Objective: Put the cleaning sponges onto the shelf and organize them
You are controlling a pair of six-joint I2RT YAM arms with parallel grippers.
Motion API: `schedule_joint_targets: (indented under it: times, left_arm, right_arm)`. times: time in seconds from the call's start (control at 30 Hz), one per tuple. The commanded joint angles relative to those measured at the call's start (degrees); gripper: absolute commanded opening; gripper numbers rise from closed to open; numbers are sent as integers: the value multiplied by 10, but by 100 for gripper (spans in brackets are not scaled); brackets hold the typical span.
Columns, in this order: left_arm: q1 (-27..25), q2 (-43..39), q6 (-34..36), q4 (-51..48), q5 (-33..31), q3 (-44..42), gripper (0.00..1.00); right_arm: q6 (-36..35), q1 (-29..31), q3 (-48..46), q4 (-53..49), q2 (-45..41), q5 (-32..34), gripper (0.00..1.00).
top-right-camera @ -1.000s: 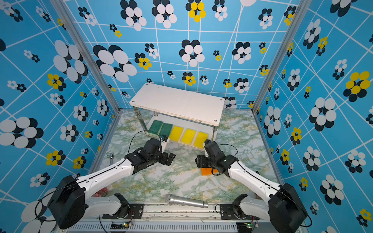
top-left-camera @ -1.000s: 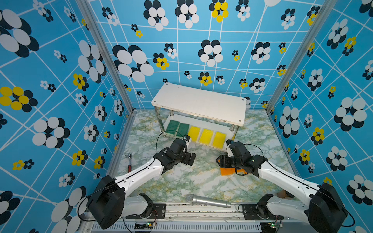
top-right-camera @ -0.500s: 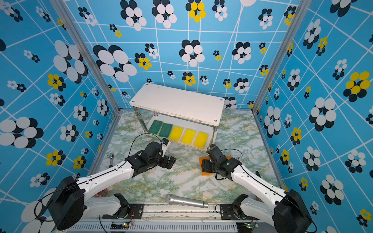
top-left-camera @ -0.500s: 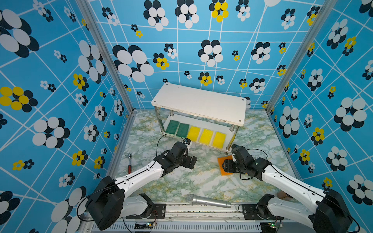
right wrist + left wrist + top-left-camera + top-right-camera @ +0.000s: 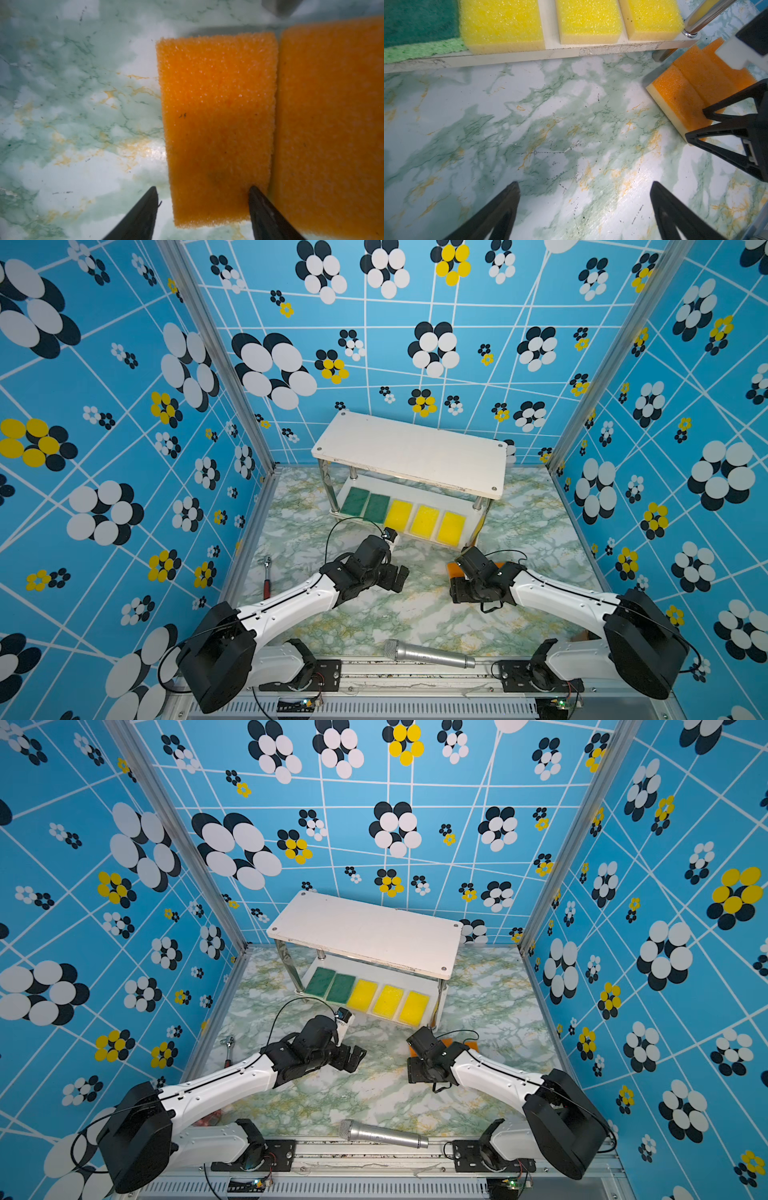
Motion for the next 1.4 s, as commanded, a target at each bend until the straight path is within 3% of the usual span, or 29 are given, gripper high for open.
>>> schedule_joint_targets:
  times: [0.0, 0.23, 0.47, 0.6, 0.8, 1.37]
  left_arm:
    - [-5, -10, -4, 10, -15, -10, 99]
    - [-6, -10, -1, 8, -26, -15, 99]
    - [-5, -22, -9, 15, -34, -34, 99]
    - [-6, -25, -16, 17, -24, -38, 99]
    - [-18, -26, -59, 63, 15, -72, 99]
    - [-77, 25, -81, 70, -6, -39, 99]
  right_arm:
    - [-10, 20, 27, 20, 52, -23, 71]
    - [-56, 65, 101, 6, 108, -48, 70]
    - [-71, 68, 69, 57, 25, -88, 70]
    - [-76, 68, 56, 40, -32, -45, 72]
    - [-65, 55, 59, -6, -34, 14, 73]
    - [-26, 32, 52, -46, -22, 58, 73]
